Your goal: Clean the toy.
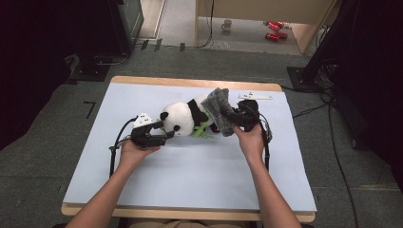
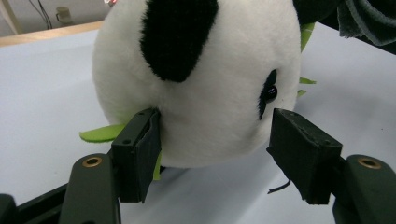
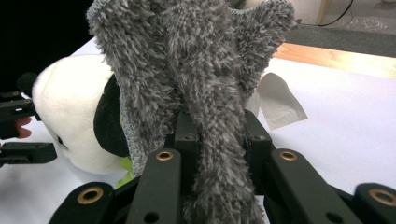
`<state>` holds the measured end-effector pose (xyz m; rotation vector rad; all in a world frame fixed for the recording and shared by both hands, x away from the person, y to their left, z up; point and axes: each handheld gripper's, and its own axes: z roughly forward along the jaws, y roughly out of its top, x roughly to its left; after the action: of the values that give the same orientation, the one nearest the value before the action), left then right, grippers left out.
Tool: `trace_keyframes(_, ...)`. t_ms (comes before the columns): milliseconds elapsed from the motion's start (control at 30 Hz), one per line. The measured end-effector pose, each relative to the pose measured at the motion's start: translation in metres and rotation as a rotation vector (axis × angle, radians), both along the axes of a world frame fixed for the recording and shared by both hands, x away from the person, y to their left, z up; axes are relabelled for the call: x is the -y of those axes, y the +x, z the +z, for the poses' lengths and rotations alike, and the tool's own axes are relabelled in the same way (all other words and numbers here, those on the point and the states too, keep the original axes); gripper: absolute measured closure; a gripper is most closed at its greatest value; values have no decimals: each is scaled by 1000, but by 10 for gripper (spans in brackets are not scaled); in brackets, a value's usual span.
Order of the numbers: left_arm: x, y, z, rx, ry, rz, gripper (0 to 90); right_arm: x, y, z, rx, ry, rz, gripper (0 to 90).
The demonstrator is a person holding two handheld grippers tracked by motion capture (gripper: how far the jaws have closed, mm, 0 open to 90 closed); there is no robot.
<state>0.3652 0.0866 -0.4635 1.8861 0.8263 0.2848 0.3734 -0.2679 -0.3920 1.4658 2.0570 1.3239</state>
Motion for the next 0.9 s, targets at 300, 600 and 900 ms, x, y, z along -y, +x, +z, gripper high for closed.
trace_keyframes(300, -13, 12, -12, 20, -39, -23, 328, 1, 0, -1, -6, -7, -2, 738)
trace_keyframes(600, -23, 26, -29, -24, -59, -47, 296, 3, 0, -2, -14, -13, -4, 738)
trace_keyframes(900, -17, 25, -28, 7, -81, -88, 415, 4, -1, -4, -20, -20, -11, 740)
